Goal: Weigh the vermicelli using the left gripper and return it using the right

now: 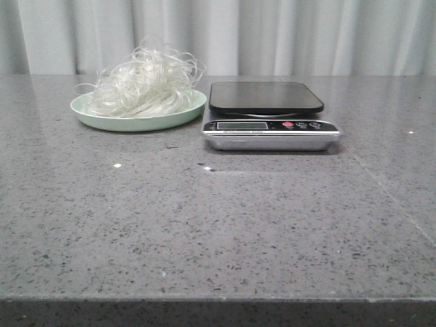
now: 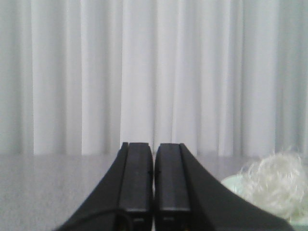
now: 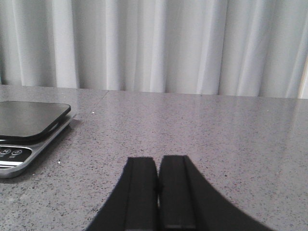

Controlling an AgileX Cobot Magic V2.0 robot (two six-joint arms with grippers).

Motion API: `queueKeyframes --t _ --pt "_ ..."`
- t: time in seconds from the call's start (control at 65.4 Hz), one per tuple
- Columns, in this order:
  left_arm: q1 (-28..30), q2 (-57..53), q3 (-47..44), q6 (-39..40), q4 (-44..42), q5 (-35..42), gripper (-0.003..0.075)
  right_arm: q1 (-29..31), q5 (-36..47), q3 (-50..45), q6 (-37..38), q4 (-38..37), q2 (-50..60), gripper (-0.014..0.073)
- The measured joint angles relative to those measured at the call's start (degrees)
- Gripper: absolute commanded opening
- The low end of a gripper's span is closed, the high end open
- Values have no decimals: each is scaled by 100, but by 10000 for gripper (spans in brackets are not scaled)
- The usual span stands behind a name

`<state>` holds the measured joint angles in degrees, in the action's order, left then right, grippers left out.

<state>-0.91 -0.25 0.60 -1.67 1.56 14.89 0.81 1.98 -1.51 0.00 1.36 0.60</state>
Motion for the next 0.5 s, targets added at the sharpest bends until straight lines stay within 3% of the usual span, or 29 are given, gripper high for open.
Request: queueKeyframes --t 0.122,0.306,0.505 --pt "-8 66 673 0 -156 -323 134 0 -11 0 0 0 0 160" --pt "-8 981 2062 0 -156 -1767 134 0 -11 0 0 0 0 160" --pt "-8 1949 2465 0 -156 -2191 134 0 -11 0 0 0 0 160"
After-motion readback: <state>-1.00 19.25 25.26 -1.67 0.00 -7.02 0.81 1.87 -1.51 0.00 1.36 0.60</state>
